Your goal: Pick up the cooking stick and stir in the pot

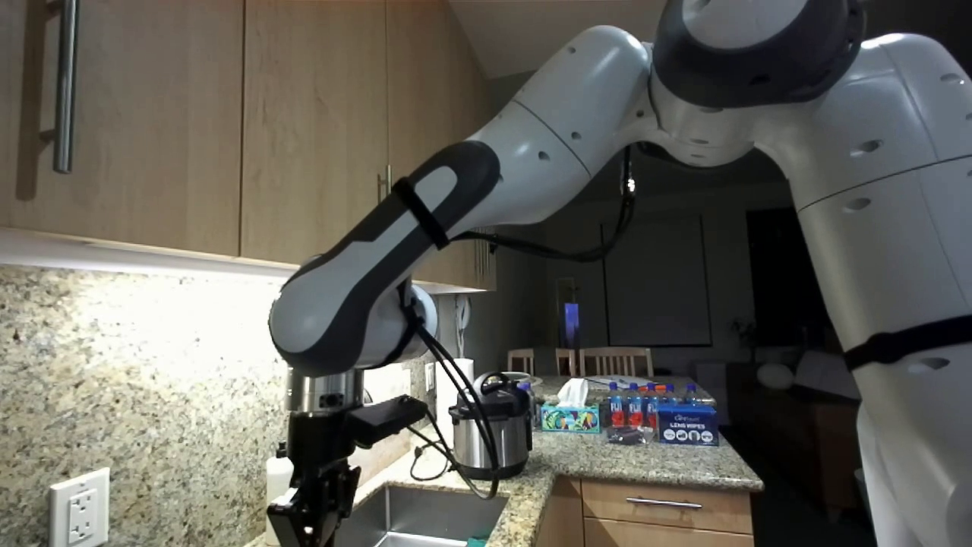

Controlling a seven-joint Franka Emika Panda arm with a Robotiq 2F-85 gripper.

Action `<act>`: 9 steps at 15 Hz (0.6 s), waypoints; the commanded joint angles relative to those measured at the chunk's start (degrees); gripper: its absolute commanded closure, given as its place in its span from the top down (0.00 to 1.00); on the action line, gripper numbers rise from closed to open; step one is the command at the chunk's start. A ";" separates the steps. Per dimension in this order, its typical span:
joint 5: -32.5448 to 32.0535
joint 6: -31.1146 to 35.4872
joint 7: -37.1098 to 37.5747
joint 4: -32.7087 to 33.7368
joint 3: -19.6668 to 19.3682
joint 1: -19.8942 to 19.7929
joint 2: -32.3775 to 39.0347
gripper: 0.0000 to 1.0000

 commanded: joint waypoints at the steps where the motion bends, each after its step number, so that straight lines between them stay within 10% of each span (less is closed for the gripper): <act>1: -1.25 -1.44 3.00 2.59 -0.92 -0.88 1.36 0.06; 9: -5.74 0.03 7.54 -3.73 -2.63 -0.72 -1.64 0.06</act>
